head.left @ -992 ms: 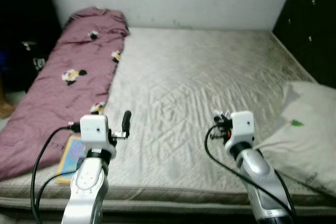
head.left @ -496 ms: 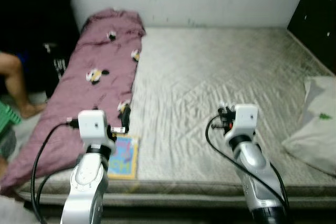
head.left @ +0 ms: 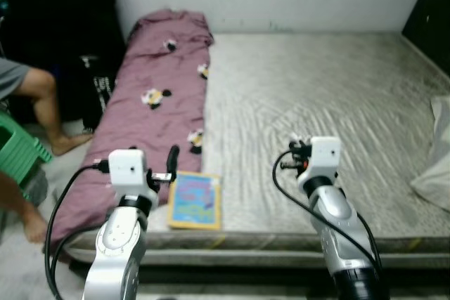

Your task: Clean up the room

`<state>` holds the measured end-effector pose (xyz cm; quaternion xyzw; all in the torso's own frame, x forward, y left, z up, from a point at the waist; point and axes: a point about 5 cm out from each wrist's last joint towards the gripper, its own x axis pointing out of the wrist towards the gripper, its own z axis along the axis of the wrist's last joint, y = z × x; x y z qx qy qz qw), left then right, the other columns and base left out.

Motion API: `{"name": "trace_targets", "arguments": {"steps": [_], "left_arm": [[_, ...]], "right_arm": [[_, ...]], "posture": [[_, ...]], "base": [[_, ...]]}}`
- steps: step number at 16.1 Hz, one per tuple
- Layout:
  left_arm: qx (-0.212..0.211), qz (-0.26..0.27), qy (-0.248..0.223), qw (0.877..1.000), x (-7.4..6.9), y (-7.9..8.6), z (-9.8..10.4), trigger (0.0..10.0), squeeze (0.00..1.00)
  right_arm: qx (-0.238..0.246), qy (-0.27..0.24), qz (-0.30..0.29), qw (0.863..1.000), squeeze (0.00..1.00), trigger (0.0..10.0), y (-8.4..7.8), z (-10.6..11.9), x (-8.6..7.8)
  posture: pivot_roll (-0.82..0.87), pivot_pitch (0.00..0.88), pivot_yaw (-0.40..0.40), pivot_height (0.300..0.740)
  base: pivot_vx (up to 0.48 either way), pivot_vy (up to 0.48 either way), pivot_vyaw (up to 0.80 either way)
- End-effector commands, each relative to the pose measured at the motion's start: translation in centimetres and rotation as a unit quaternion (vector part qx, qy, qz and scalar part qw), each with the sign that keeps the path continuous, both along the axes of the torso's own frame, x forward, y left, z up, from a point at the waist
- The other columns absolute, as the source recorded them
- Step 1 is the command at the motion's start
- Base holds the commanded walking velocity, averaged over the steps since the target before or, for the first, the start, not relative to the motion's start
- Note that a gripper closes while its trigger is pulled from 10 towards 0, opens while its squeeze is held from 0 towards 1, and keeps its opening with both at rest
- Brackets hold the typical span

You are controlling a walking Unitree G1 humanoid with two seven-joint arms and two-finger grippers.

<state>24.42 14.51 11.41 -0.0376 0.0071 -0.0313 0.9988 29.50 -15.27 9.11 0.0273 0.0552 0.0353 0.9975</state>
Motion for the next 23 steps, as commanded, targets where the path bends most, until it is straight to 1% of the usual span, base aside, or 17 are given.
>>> {"name": "trace_targets", "arguments": {"steps": [1, 4, 6, 12, 16, 17, 18, 19, 20, 21, 23], "left_arm": [[0.007, 0.01, 0.006, 1.0, -0.2, 0.8, -0.1, 10.0, 0.0], [0.008, 0.012, 0.007, 1.0, -0.3, 0.8, -0.2, 10.0, 0.0], [0.008, 0.012, 0.006, 1.0, -0.2, 0.8, -0.1, 10.0, 0.0], [0.01, 0.013, 0.006, 1.0, -0.1, 0.7, -0.1, 10.0, 0.0], [0.014, 0.019, 0.009, 1.0, -0.1, 0.8, -0.1, 10.0, 0.0], [0.012, 0.027, 0.004, 1.0, 0.1, 1.0, 0.0, 10.0, 0.0], [0.014, 0.031, 0.004, 0.999, 0.1, 1.0, 0.0, 10.0, 0.0], [0.016, 0.032, -0.007, 0.999, 0.2, 1.1, 0.1, 10.0, 0.0], [0.02, 0.037, -0.013, 0.999, 0.3, 1.1, 0.6, 10.0, 0.0], [0.021, 0.05, -0.014, 0.998, 0.3, 1.4, 0.9, 10.0, 0.0], [0.021, 0.064, -0.014, 0.998, 0.2, 1.6, 1.0, 10.0, 0.0]], "right_arm": [[0.014, -0.004, 0.004, 1.0, 0.0, 10.0, 0.8, 0.3, 0.4], [0.017, -0.003, 0.007, 1.0, 0.0, 10.0, 0.9, 0.2, 0.5], [0.023, -0.002, 0.01, 1.0, 0.0, 10.0, 1.0, 0.2, 0.7], [0.02, -0.004, 0.012, 1.0, 0.0, 10.0, 1.2, 0.2, 1.1], [0.019, -0.009, 0.016, 1.0, 0.0, 10.0, 1.3, 0.4, 1.2], [0.021, -0.011, 0.016, 1.0, 0.0, 10.0, 1.6, 0.5, 1.4], [0.021, -0.012, 0.017, 1.0, 0.0, 10.0, 1.6, 0.6, 1.5], [0.022, -0.017, 0.018, 0.999, 0.0, 10.0, 1.8, 0.7, 1.6], [0.016, -0.025, 0.021, 0.999, 0.0, 10.0, 2.0, 1.1, 1.9], [0.007, -0.036, 0.033, 0.999, 0.0, 10.0, 2.5, 1.5, 2.1], [0.006, -0.044, 0.045, 0.998, 0.0, 10.0, 3.1, 1.8, 2.1]], "posture": [[-0.04, 0.003, -0.002, 0.74], [-0.04, 0.0, -0.002, 0.74], [-0.04, 0.0, -0.004, 0.74], [-0.04, 0.0, -0.009, 0.74], [-0.04, 0.009, -0.012, 0.74], [-0.03, 0.029, -0.012, 0.74], [-0.03, 0.029, -0.012, 0.74], [-0.03, 0.033, -0.01, 0.74], [-0.03, 0.028, -0.011, 0.74], [-0.03, 0.028, 0.004, 0.74], [-0.03, 0.021, -0.004, 0.74]], "base": [[0.0, 0.48, 0.0], [0.0, 0.48, 0.0], [0.0, 0.48, -0.53], [0.0, 0.48, 0.0], [0.0, 0.48, 0.0], [0.0, 0.48, 0.0], [0.0, 0.274, 0.0], [0.0, 0.0, 0.0], [0.0, 0.0, 0.0], [0.0, 0.0, 0.0], [0.0, 0.0, 0.32]]}}
